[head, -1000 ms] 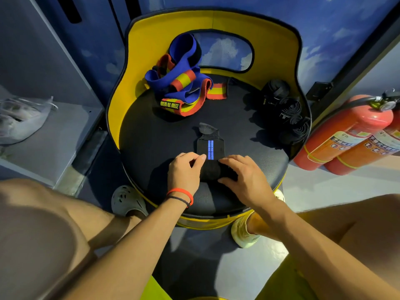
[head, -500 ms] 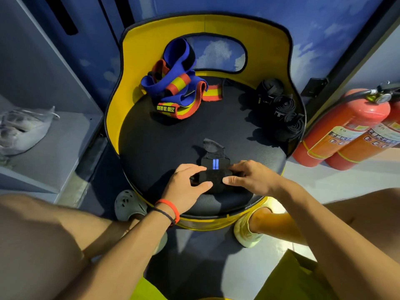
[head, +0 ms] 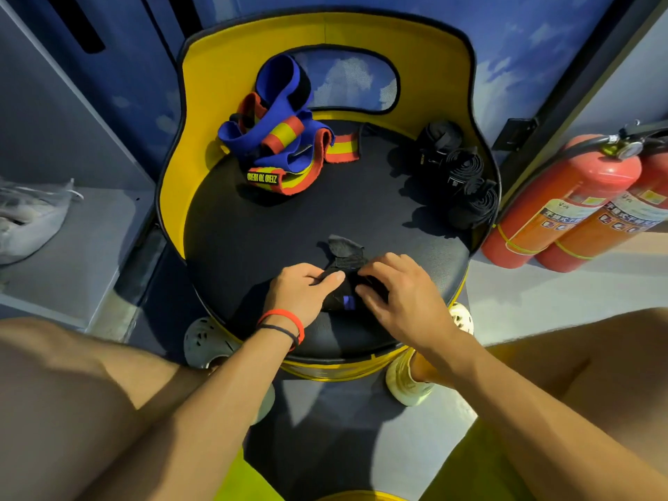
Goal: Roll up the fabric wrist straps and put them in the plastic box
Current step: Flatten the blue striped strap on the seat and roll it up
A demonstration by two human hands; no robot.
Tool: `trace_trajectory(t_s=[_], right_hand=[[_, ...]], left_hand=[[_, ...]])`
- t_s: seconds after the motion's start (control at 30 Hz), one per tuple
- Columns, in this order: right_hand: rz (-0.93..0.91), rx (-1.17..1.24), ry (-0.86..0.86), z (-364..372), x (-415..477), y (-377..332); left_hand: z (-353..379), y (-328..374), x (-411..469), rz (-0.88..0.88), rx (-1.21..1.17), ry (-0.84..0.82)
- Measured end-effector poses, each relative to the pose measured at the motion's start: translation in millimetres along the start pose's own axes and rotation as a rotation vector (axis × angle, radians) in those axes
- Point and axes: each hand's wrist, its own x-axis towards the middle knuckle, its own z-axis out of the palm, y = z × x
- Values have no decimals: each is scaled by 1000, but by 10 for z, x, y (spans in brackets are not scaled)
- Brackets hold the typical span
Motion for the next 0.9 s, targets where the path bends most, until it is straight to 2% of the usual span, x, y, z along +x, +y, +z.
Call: trace_trajectory(t_s=[0.1,0.2,0.3,0.37,0.5,0.57,0.63,0.73,0.9], right_hand=[[-19,-165,-40,27,-43,15],[23,-185,-34,16,21,54],[98,-134,-137,-61,138,142],[151,-83,-236,-119,223,227],[225,29,-445,-147,360,223],[266,122,-506,-142,379,197],[268,221,-499,-128,366,219],[255,350,-362,-114,307,242],[255,320,-235,-73,348,235]], left_hand=[[-2,65,54,2,27,38],[34,112,64,101,30,71],[29,86,52,175,-64,-53],[29,64,12,159,-61,-147],[41,67,-32,90,79,-68],[35,88,-27,8,31,-105],[42,104,-12,-51,-38,-103],[95,115,-4,-54,-62,-53],[148,166,36,-67,-182,-75]])
